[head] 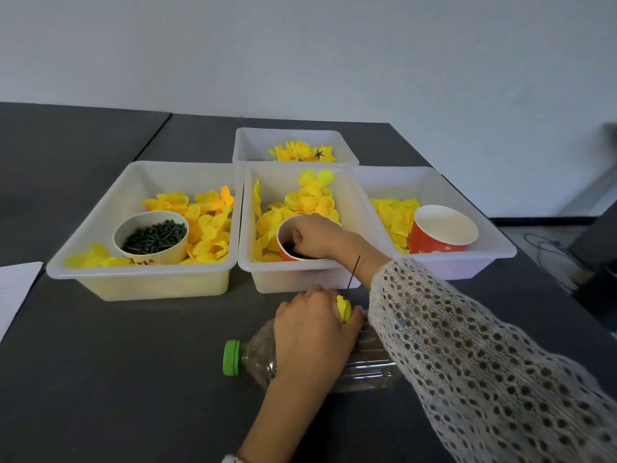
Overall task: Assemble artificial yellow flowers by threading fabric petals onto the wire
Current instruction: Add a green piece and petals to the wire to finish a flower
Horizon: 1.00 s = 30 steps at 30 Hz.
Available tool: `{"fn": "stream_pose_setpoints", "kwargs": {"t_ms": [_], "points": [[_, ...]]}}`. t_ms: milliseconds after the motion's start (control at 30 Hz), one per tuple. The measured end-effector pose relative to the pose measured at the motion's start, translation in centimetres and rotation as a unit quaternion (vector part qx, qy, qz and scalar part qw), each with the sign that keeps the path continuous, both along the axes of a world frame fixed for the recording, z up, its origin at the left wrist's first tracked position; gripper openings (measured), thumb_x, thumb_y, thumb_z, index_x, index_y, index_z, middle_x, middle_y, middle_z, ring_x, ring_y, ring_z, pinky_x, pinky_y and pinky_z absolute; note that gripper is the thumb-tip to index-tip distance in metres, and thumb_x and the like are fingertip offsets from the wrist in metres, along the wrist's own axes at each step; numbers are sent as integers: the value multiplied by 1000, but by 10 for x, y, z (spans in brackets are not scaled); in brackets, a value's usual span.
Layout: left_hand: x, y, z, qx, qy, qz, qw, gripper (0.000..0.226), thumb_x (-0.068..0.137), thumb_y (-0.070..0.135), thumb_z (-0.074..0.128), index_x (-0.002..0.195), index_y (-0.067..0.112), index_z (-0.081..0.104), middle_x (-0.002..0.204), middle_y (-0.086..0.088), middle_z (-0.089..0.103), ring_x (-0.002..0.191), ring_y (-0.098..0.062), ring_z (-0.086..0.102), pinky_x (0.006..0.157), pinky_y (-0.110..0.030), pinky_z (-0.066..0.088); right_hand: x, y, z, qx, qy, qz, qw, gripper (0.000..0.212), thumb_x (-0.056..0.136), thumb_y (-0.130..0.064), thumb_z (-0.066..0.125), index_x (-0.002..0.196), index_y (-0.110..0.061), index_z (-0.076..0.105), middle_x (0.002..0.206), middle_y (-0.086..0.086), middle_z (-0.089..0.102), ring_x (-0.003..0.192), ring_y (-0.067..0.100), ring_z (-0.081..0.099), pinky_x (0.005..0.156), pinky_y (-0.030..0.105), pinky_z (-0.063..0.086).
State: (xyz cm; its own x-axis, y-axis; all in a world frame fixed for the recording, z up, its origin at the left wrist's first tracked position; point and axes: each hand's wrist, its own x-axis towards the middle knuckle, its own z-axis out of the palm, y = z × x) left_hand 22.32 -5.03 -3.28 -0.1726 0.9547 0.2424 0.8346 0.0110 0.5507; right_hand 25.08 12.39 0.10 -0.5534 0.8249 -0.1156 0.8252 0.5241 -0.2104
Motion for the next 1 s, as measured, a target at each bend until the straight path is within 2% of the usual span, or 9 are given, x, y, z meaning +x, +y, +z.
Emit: {"fn": "stream_pose_setpoints", "kwargs": {"t_ms": [67,167,300,400,467,600,800,900,1000], "points": [[0,0,-1,2,-4,-1,1000,49,86,59,57,60,30,27,68,11,42,64,-13,39,68,-32,31,2,1,6,-25,15,-3,1000,42,82,-4,59,55,-30,39,62,-9,43,58,9,40,49,15,32],[0,1,-2,1,-1,2,1000,44,85,59,56,64,31,31,70,13,43,66,-11,39,69,-31,31,8,8,9,-24,29,-23,999,6,81,-12,67,80,-6,68,89,10,69,83,23,62,74,36,53],[1,2,-3,4,2,9,1000,39,85,61,55,68,32,35,71,13,44,67,-9,39,69,-29,30,22,11,16,-39,85,-36,995,16,80,-17,77,84,-2,70,83,12,72,55,12,60,56,22,52],[1,2,-3,5,7,11,1000,36,85,63,54,71,32,40,73,13,48,68,-9,42,70,-29,30,37,7,21,-41,139,-50,988,14,80,-16,78,81,-3,73,70,1,68,60,14,64,58,26,53],[1,3,-4,6,9,10,1000,35,85,62,54,72,32,42,75,12,51,70,-11,47,70,-30,29,44,3,20,-40,162,-56,984,5,80,-9,75,83,-5,75,65,-8,63,59,0,59,55,14,45],[1,4,-4,-3,9,7,1000,36,86,62,52,71,31,40,74,12,46,70,-10,43,70,-31,30,47,-3,18,-27,170,-53,984,16,82,1,60,85,-4,74,83,2,69,58,-6,52,49,0,34],[1,3,-3,-4,11,2,1000,35,87,62,51,73,31,45,77,12,50,72,-11,47,71,-31,32,42,-6,22,-26,202,-57,977,11,81,-2,61,83,-1,72,74,1,64,61,2,51,64,20,43],[1,2,-3,-4,6,0,1000,35,87,62,51,73,30,45,79,11,52,74,-13,49,73,-33,35,47,-17,33,-104,301,-92,943,10,83,1,61,81,-5,69,67,1,61,57,12,50,57,26,43],[0,3,-2,-4,12,2,1000,36,87,62,50,73,29,43,79,11,50,78,-14,53,71,-32,31,61,-40,44,-244,475,-114,838,16,89,4,54,82,-10,59,66,0,54,58,15,47,52,25,37]]}}
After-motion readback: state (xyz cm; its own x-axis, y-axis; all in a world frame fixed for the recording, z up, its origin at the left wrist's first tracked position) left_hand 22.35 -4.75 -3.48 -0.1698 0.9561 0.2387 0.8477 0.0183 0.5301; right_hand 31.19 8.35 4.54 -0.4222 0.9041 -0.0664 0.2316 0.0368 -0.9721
